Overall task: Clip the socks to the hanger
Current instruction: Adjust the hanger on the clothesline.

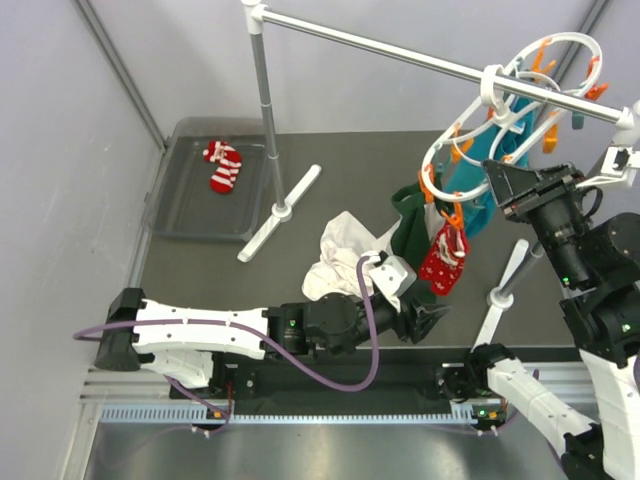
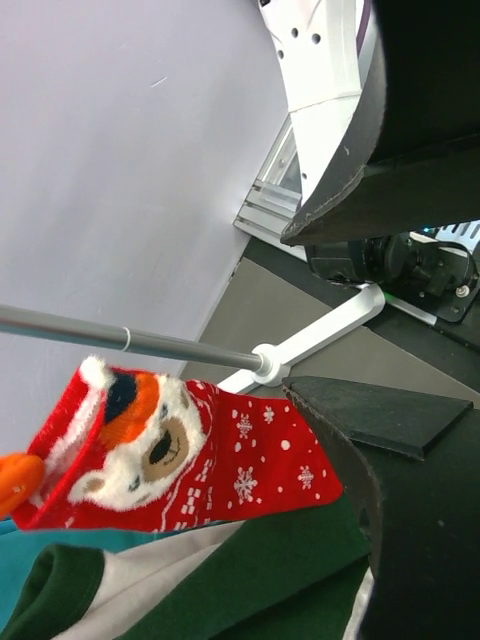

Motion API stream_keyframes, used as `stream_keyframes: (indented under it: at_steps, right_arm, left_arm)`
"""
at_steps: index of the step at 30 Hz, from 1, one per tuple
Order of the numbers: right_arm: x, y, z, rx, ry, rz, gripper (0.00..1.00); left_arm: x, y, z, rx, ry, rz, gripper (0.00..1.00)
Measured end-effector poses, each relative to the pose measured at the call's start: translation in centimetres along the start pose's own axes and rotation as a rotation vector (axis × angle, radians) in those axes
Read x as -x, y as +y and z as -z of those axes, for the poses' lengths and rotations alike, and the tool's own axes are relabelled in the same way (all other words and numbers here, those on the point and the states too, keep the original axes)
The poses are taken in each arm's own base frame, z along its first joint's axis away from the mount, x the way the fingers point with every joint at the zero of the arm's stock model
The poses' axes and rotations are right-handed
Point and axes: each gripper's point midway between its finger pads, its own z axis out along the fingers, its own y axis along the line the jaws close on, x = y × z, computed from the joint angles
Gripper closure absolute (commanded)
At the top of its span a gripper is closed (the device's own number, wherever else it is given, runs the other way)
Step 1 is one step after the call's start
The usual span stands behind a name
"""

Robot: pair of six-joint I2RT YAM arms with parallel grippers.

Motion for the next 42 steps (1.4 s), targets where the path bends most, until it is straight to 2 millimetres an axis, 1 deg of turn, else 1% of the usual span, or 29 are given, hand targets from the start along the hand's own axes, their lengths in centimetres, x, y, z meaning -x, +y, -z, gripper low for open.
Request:
stream_keyframes:
  at_steps: [5,8,11,14,15,17,18,21,24,27,31,33,35,38,42]
  right_arm:
    - [-2.7,-0.9,-2.0,0.026,0.031,-0.076,0.75]
    - [-3.3,-0.8,-2.6,0.05,0.032,-0.112,0.72]
    - [-3.1,-0.5,-2.5,0.065,0.022,-0.128,0.61]
    - [-2.8,-0.3,-2.0,0.076,0.014,-0.122,0.44]
    - [-2.7,-0.2,-1.8,0.078,0.014,-0.118,0.35]
    - [-2.8,-0.2,-1.4,0.077,0.025,-0.103,0.25]
    - [-2.8,-0.1,-1.3,0.077,0.031,-0.096,0.17]
    - [-2.8,0.1,-0.6,0.074,0.058,-0.064,0.09]
    - [-2.3,0.4,0.4,0.063,0.079,-0.018,0.02]
    - [-1.5,0.4,1.7,0.043,0.083,0.039,0.0]
    - [0.6,0.1,4.1,-0.008,0.053,0.148,0.0]
    - [1.6,-0.1,5.4,-0.027,0.033,0.204,0.0]
    - [2.2,-0.4,6.7,-0.035,0.02,0.269,0.05]
    - [2.1,-0.6,7.9,-0.02,0.034,0.361,0.12]
    - [0.7,0.1,8.2,0.063,0.103,0.449,0.18]
  left_arm:
    - [0.1,0.8,1.1,0.019,-0.006,0.015,0.41]
    - [0.2,1.1,1.4,0.028,-0.011,0.026,0.4]
    - [0.4,1.1,1.5,0.028,-0.016,0.037,0.39]
    - [0.4,0.6,1.3,0.005,-0.015,0.041,0.38]
    - [0.4,0.3,1.1,-0.005,-0.016,0.042,0.39]
    - [0.5,-0.6,0.3,-0.031,-0.014,0.043,0.4]
    - [0.6,-1.0,-0.3,-0.038,-0.015,0.04,0.4]
    - [0.6,-1.8,-1.8,-0.045,-0.023,0.014,0.4]
    - [0.2,-1.9,-3.1,-0.028,-0.043,-0.032,0.39]
    - [-1.0,-1.4,-4.3,0.002,-0.06,-0.087,0.38]
    - [-2.6,-0.9,-5.9,0.038,-0.068,-0.166,0.37]
    - [-2.9,-0.6,-6.7,0.065,-0.078,-0.204,0.36]
    - [-3.1,-0.1,-7.4,0.098,-0.088,-0.234,0.36]
    - [-3.2,0.7,-8.2,0.123,-0.089,-0.249,0.36]
    - [-2.6,2.9,-9.1,0.139,-0.1,-0.237,0.35]
